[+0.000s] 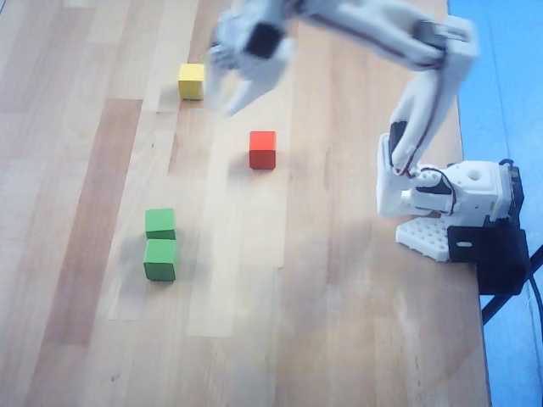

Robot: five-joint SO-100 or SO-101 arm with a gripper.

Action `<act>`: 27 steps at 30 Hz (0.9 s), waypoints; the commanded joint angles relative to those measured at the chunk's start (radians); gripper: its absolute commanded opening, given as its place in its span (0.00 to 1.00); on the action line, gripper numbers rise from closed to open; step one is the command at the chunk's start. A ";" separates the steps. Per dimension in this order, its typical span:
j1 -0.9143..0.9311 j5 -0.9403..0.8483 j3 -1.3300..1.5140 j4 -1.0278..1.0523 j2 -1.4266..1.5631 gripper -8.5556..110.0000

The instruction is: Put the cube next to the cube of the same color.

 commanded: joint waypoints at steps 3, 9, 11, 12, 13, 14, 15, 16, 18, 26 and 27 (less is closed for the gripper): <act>0.020 -0.006 0.443 -0.172 0.500 0.08; 0.014 -0.066 1.051 -0.499 0.954 0.07; 0.015 -0.109 1.184 -0.525 1.057 0.07; 0.014 -0.120 1.236 -0.526 1.097 0.07; 0.021 -0.133 1.281 -0.526 1.146 0.07; 0.023 -0.143 1.318 -0.526 1.183 0.07; 0.025 -0.146 1.347 -0.526 1.218 0.07; 0.025 -0.144 1.379 -0.526 1.253 0.07; 0.025 -0.143 1.443 -0.525 1.328 0.07; 0.026 -0.143 1.551 -0.370 1.473 0.07; 0.026 -0.143 1.559 -0.353 1.473 0.07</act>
